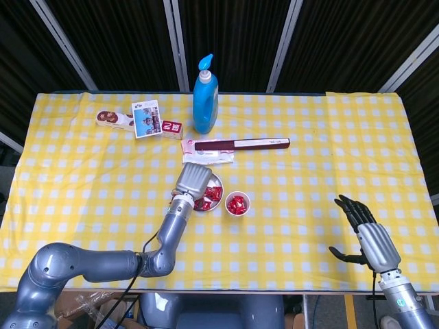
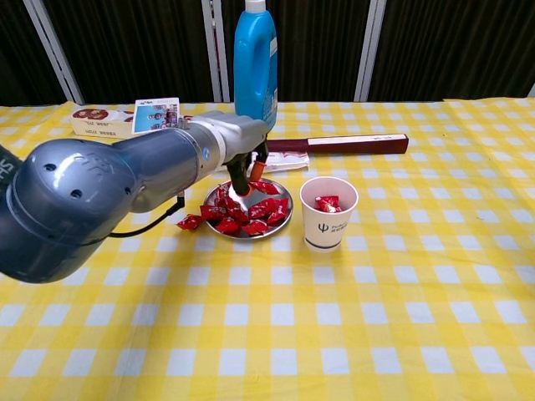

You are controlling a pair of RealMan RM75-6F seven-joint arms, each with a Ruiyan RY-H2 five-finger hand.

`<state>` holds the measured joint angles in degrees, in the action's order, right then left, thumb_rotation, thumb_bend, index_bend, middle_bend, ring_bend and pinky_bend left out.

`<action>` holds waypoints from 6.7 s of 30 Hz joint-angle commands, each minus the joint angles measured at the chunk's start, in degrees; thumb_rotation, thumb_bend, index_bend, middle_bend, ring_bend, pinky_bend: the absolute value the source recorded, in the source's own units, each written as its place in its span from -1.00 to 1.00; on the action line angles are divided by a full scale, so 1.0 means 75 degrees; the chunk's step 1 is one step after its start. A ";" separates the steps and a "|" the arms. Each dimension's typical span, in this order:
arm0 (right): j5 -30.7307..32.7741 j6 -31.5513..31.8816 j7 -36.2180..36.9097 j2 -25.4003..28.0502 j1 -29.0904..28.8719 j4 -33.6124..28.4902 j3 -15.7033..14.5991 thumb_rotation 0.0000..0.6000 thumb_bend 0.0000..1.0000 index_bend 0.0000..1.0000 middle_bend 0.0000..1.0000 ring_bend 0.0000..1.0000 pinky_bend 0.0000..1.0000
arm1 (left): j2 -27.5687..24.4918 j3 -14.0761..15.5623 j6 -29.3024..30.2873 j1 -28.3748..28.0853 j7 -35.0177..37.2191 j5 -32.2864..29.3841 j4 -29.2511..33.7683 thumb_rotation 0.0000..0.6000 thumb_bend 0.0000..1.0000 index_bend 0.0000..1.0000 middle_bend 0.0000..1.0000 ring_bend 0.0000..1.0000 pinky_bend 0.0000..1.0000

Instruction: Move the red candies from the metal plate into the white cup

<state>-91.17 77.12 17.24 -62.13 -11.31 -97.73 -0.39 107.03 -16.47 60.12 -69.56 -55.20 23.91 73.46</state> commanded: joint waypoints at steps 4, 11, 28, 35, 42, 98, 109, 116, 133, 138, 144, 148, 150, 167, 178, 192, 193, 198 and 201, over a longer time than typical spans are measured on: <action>-0.0012 0.0007 -0.0004 -0.0003 0.0003 0.0004 -0.0004 1.00 -0.45 -1.00 -1.00 -1.00 -1.00 | -0.0090 -0.0080 0.0057 0.0028 0.0063 0.0122 0.0150 1.00 -0.12 0.18 0.43 0.75 0.85; -0.0011 0.0007 -0.0003 -0.0003 0.0001 0.0008 -0.0002 1.00 -0.45 -1.00 -1.00 -1.00 -1.00 | -0.0274 -0.0313 0.0199 0.0024 0.0221 0.0329 0.0523 1.00 -0.12 0.19 0.43 0.75 0.85; 0.0005 0.0028 -0.0022 -0.0009 0.0010 0.0012 0.0012 1.00 -0.45 -1.00 -1.00 -1.00 -1.00 | -0.0256 -0.0476 0.0259 -0.0405 0.0030 0.0494 0.1328 1.00 -0.12 0.17 0.41 0.75 0.85; 0.0001 0.0036 0.0018 0.0004 0.0013 0.0013 0.0014 1.00 -0.45 -1.00 -1.00 -1.00 -1.00 | -0.0001 -0.0431 0.0242 -0.0613 -0.0149 0.0354 0.1193 1.00 -0.21 0.08 0.31 0.75 0.85; -0.0034 0.0049 0.0051 0.0014 0.0014 0.0025 0.0004 1.00 -0.45 -1.00 -1.00 -1.00 -1.00 | 0.0113 -0.0455 0.0302 -0.0671 -0.0144 0.0277 0.1074 1.00 -0.38 -0.03 0.12 0.75 0.85; -0.0063 0.0108 0.0039 -0.0019 0.0031 0.0031 0.0008 1.00 -0.45 -1.00 -1.00 -1.00 -1.00 | -0.0452 0.0891 0.0487 0.1642 0.0866 0.0547 0.0888 1.00 -0.30 -0.04 0.83 0.96 0.93; -0.0060 0.0112 0.0068 -0.0010 0.0034 0.0032 0.0007 1.00 -0.45 -1.00 -1.00 -1.00 -1.00 | -0.0803 0.0815 0.0819 0.1861 0.0927 0.0949 0.1432 1.00 -0.19 0.11 0.84 0.96 0.93; -0.0099 0.0111 0.0037 -0.0021 0.0029 0.0019 -0.0007 1.00 -0.45 -1.00 -1.00 -1.00 -1.00 | -0.1845 0.0602 0.1143 0.2051 0.0910 0.1100 0.2796 1.00 -0.19 0.11 0.83 0.96 0.93; -0.0068 0.0089 0.0107 0.0002 0.0021 0.0018 -0.0001 1.00 -0.45 -1.00 -1.00 -1.00 -1.00 | -0.0713 -0.0495 0.0608 0.0459 0.0355 0.0764 0.2042 1.00 -0.30 0.07 0.81 0.96 0.93; -0.0056 0.0074 0.0149 0.0011 0.0016 0.0017 0.0000 1.00 -0.45 -1.00 -1.00 -1.00 -1.00 | -0.0298 -0.0555 0.0541 0.0143 0.0272 0.0697 0.1696 1.00 -0.31 0.07 0.81 0.96 0.93; -0.0063 0.0067 0.0164 0.0013 0.0010 0.0011 -0.0002 1.00 -0.44 -1.00 -1.00 -1.00 -1.00 | 0.0117 -0.0687 0.0420 -0.0148 0.0349 0.0710 0.1240 1.00 -0.31 0.07 0.81 0.96 0.93; -0.0041 0.0052 0.0188 0.0018 0.0003 0.0013 0.0006 1.00 -0.45 -1.00 -1.00 -1.00 -1.00 | 0.0274 -0.0750 0.0360 -0.0295 0.0370 0.0734 0.1081 1.00 -0.31 0.07 0.80 0.95 0.93; -0.0045 0.0045 0.0190 0.0020 -0.0001 0.0007 0.0004 1.00 -0.45 -1.00 -1.00 -1.00 -1.00 | 0.0341 -0.0780 0.0325 -0.0356 0.0380 0.0714 0.1019 1.00 -0.32 0.07 0.80 0.95 0.93; -0.0057 0.0073 0.0200 0.0036 0.0012 -0.0007 -0.0001 1.00 -0.45 -1.00 -1.00 -1.00 -1.00 | 0.0353 -0.0783 0.0427 -0.0402 0.0409 0.0630 0.1006 1.00 -0.73 -0.16 0.67 0.90 0.93; -0.0062 0.0070 0.0199 0.0025 0.0006 -0.0001 0.0002 1.00 -0.45 -1.00 -1.00 -1.00 -1.00 | -0.0425 -0.0534 0.0700 0.0124 0.0383 0.0423 0.1358 1.00 -0.74 -0.19 0.71 0.90 0.93; -0.0028 0.0037 0.0265 0.0048 -0.0002 -0.0010 0.0004 1.00 -0.45 -1.00 -1.00 -1.00 -1.00 | 0.0280 -0.0265 0.0015 -0.0023 0.0087 -0.0282 -0.0226 1.00 -0.59 -0.19 0.72 0.90 0.93; -0.0026 0.0024 0.0295 0.0058 -0.0005 -0.0022 -0.0001 1.00 -0.45 -1.00 -1.00 -1.00 -1.00 | 0.0432 -0.0297 -0.0131 -0.0100 0.0089 -0.0316 -0.0485 1.00 -0.59 -0.19 0.72 0.90 0.93; -0.0001 -0.0008 0.0379 0.0090 -0.0017 -0.0037 0.0003 1.00 -0.45 -1.00 -1.00 -1.00 -1.00 | 0.0893 -0.0421 -0.0528 -0.0344 0.0084 -0.0362 -0.1313 1.00 -0.59 -0.19 0.72 0.90 0.93; 0.0002 -0.0005 0.0407 0.0104 -0.0017 -0.0045 0.0007 1.00 -0.45 -1.00 -1.00 -1.00 -1.00 | 0.1012 -0.0448 -0.0624 -0.0403 0.0077 -0.0359 -0.1516 1.00 -0.58 -0.19 0.72 0.90 0.93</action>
<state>-91.15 77.07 20.30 -61.36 -11.44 -98.05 -0.34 113.83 -19.53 56.18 -72.01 -54.55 21.33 62.97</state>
